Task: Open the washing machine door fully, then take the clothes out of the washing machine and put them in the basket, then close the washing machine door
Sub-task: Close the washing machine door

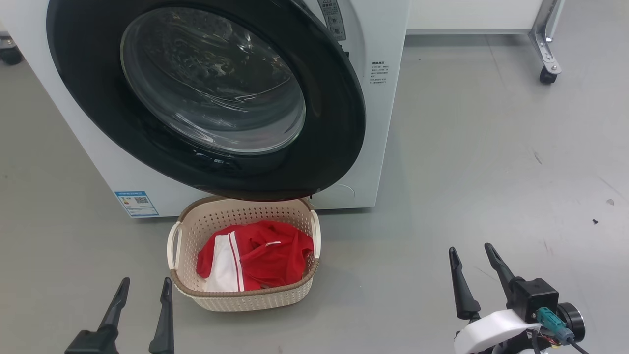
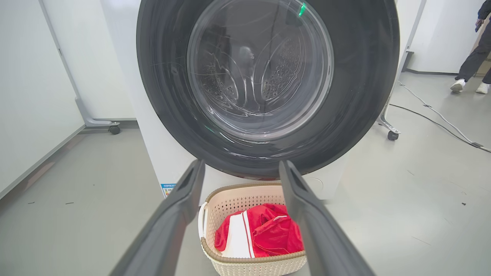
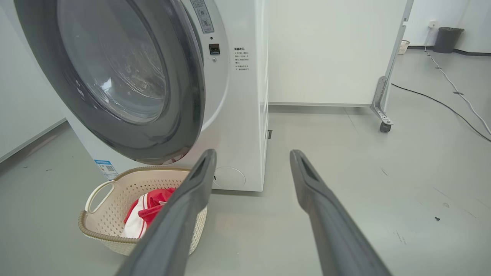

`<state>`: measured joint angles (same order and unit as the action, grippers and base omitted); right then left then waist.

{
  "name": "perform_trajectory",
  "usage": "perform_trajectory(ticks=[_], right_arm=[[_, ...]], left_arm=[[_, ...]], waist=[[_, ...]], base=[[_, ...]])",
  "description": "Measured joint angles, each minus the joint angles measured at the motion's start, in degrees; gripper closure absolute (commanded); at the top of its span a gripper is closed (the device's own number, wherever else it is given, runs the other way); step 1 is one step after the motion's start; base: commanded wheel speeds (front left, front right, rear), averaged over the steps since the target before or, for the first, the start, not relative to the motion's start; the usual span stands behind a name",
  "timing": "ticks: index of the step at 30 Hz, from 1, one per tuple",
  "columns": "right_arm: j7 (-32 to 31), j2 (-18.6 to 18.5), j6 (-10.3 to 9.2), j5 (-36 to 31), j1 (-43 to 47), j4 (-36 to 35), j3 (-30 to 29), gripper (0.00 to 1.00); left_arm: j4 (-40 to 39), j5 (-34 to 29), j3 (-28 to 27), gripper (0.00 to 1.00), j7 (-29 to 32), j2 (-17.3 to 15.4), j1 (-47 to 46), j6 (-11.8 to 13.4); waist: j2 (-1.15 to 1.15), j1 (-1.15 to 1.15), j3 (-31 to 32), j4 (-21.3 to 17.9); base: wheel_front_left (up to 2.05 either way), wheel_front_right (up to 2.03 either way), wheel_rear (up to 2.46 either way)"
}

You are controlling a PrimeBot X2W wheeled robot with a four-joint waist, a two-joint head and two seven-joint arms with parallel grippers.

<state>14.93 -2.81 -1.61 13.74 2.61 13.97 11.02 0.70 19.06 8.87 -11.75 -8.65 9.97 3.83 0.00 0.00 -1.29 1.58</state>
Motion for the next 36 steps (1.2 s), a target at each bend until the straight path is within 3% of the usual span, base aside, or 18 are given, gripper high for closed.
perform_trajectory(ticks=[20,21,22,23,36], right_arm=[[0.00,0.05,-0.04,-0.01,0.00,-0.03,0.03,0.03],[0.00,0.07,-0.04,-0.01,0.00,-0.03,0.03,0.33],[0.00,0.07,-0.04,-0.01,0.00,-0.03,0.03,0.81],[0.00,0.08,-0.04,-0.01,-0.01,-0.03,0.02,1.00],[0.00,0.12,0.54,-0.04,-0.14,-0.05,0.15,1.00]], left_arm=[[0.92,-0.54,-0.04,0.00,-0.70,0.56,-0.07,0.49],[0.96,-0.54,-0.04,0.00,-0.76,0.63,-0.07,0.49],[0.99,-0.54,-0.04,0.00,-0.77,0.68,-0.08,0.49],[1.04,-0.54,-0.04,0.00,-0.77,0.73,-0.09,0.49],[1.65,-0.63,0.02,0.00,-1.14,0.77,-0.41,0.52]], waist=[[0.00,0.00,-0.61,-0.09],[0.00,0.00,-0.62,-0.09],[0.00,0.00,-0.62,-0.09],[0.00,0.00,-0.62,-0.09],[0.00,0.00,-0.79,0.27]], base=[[0.00,0.00,0.00],[0.00,0.00,0.00],[0.00,0.00,0.00],[0.00,0.00,0.00],[0.00,0.00,0.00]])
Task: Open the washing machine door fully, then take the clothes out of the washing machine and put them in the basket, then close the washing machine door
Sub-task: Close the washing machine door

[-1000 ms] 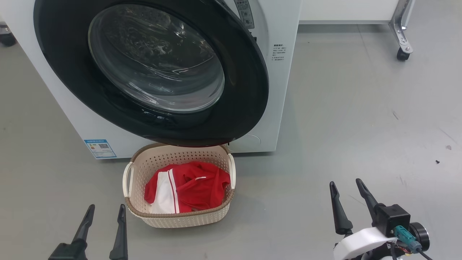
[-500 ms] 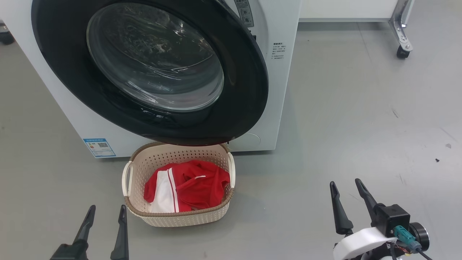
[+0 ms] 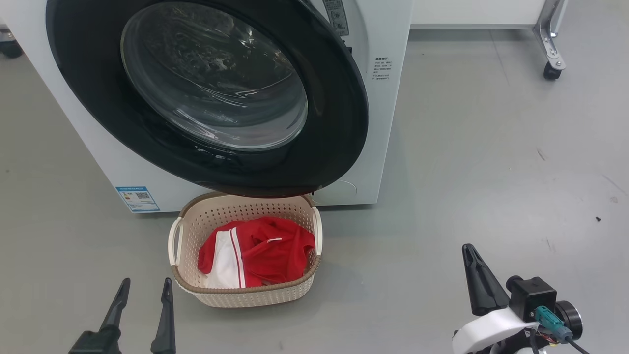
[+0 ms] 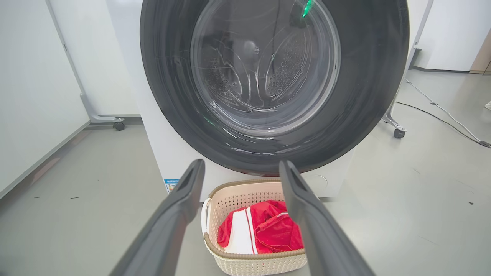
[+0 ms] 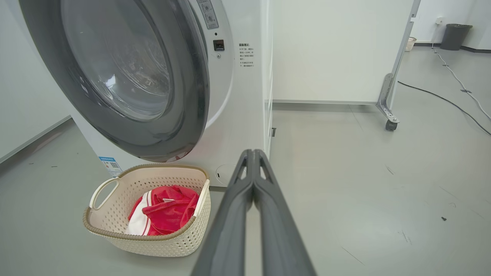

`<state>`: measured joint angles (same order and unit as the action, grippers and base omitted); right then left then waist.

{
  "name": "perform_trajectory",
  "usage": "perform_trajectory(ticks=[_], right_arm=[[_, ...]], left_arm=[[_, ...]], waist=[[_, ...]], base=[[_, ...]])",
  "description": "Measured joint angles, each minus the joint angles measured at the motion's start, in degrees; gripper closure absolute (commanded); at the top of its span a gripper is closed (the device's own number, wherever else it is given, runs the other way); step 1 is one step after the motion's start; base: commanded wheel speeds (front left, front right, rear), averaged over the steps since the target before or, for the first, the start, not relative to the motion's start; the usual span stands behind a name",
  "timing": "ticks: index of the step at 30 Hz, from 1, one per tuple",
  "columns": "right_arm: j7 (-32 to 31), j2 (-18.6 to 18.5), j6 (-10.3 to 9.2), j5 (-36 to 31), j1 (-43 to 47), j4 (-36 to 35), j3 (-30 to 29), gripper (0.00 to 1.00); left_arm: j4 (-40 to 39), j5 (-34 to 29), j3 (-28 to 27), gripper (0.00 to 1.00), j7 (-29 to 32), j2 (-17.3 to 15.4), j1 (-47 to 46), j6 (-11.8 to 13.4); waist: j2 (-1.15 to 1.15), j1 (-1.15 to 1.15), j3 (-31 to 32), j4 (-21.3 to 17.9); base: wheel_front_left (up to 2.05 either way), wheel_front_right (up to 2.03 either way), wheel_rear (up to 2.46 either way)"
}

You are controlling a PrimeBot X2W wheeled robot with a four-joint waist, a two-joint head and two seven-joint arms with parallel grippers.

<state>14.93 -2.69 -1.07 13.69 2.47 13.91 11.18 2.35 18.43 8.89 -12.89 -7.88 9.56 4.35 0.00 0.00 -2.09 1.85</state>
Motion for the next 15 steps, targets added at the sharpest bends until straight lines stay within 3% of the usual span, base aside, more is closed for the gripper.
perform_trajectory(ticks=[15], right_arm=[[0.00,-1.05,2.81,-1.27,-5.48,1.32,1.62,1.00]], left_arm=[[0.03,-0.38,1.04,0.00,-0.27,0.30,-1.88,0.12]], waist=[[0.00,0.00,-1.33,2.04]], base=[[0.00,0.00,0.00]])
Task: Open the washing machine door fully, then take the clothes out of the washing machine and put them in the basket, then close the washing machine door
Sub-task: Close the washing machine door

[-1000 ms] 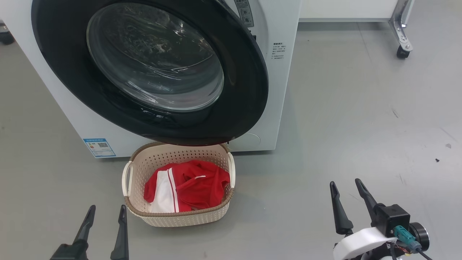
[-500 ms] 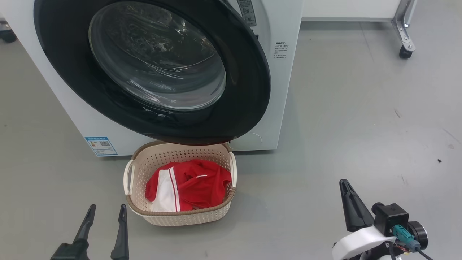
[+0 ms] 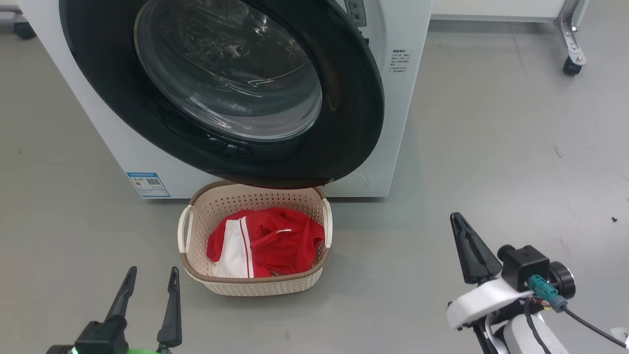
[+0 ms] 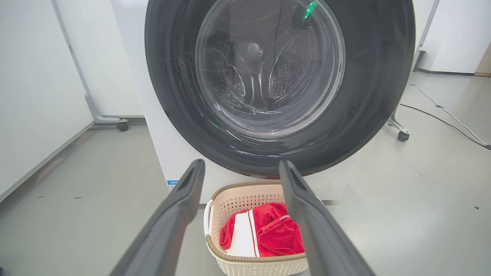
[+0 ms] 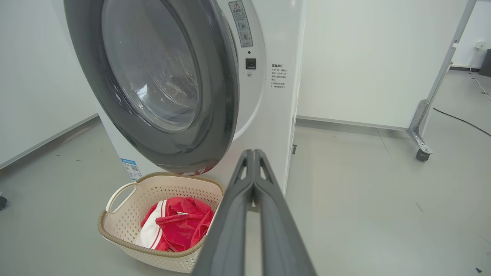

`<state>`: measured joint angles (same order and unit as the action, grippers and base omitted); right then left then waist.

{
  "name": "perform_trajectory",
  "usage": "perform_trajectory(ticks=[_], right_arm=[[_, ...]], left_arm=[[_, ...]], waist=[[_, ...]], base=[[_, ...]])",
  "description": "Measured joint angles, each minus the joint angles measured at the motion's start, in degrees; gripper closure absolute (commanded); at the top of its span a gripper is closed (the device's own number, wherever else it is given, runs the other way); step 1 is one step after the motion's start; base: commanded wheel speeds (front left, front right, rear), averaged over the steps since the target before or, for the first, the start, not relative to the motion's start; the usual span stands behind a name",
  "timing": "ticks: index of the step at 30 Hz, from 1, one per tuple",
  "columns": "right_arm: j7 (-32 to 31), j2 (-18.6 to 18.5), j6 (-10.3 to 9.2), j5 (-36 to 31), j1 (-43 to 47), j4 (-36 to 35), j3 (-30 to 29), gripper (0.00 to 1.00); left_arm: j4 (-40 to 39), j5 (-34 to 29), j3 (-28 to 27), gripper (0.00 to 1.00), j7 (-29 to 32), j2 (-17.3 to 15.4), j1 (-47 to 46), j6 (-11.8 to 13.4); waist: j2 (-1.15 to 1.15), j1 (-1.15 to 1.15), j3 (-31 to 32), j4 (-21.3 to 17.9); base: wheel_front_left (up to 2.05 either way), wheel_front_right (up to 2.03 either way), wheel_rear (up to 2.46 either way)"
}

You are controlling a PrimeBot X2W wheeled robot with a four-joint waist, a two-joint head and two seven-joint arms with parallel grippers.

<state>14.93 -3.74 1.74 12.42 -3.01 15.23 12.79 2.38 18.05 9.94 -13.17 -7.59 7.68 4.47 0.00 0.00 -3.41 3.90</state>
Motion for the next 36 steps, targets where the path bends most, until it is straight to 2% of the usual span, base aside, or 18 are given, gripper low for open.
perform_trajectory(ticks=[16,36], right_arm=[[-0.62,-1.65,2.72,-1.91,-16.08,2.93,1.38,1.00],[-2.01,-2.12,3.74,-1.97,-33.87,10.54,1.14,1.00]], left_arm=[[-0.66,-0.45,1.49,0.00,-0.09,1.15,-4.61,-0.75],[-0.02,-0.47,1.67,0.00,-0.62,2.63,-9.98,-0.82]], waist=[[0.00,0.00,-5.11,4.11],[0.00,0.00,-12.37,9.39]], base=[[0.00,0.00,0.00],[0.00,0.00,0.00]])
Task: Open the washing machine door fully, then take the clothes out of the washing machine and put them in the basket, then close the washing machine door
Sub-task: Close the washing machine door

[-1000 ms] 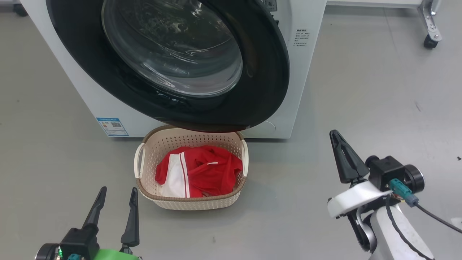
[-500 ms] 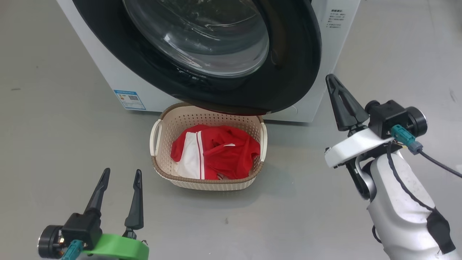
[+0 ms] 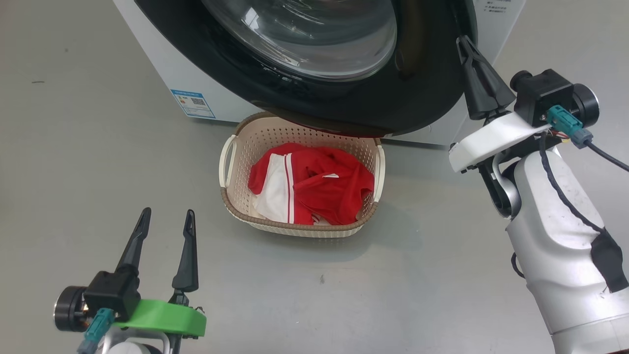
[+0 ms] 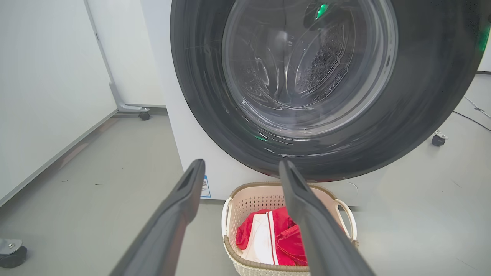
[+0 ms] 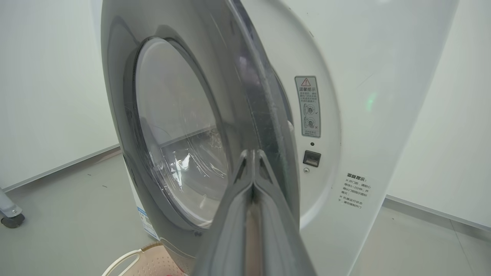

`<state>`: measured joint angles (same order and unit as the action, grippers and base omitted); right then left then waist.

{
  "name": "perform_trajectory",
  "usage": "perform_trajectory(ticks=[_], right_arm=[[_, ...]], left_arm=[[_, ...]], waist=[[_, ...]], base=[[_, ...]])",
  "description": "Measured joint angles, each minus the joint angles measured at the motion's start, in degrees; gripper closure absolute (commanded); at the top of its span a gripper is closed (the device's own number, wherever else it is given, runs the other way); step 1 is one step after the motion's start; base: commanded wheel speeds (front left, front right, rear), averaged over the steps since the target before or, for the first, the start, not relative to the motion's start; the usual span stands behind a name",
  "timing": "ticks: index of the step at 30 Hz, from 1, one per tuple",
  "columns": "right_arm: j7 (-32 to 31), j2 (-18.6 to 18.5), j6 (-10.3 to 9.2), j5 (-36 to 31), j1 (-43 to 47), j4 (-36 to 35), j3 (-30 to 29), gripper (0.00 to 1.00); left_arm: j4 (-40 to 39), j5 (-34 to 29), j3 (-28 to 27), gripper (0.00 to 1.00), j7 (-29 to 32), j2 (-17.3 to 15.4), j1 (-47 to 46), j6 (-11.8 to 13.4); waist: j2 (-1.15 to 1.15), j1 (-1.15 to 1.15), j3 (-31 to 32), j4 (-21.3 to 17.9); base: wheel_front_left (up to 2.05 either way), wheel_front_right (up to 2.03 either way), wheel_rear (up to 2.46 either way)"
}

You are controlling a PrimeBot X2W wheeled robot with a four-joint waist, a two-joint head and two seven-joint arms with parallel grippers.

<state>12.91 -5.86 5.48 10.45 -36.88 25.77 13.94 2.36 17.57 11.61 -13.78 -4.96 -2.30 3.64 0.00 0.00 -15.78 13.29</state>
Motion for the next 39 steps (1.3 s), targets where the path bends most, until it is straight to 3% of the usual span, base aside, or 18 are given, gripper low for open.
perform_trajectory(ticks=[25,39], right_arm=[[-0.53,-1.97,0.53,0.08,-12.97,8.42,-1.18,1.00],[-1.62,-5.10,0.51,0.08,-21.09,14.51,-3.12,1.00]], left_arm=[[0.90,-0.01,0.77,0.00,-0.49,1.10,-3.93,-0.78],[1.02,-0.02,2.21,0.00,-0.49,2.21,-7.33,-1.82]], waist=[[0.00,0.00,-5.54,1.87],[0.00,0.00,-8.38,4.27]], base=[[0.00,0.00,0.00],[0.00,0.00,0.00]])
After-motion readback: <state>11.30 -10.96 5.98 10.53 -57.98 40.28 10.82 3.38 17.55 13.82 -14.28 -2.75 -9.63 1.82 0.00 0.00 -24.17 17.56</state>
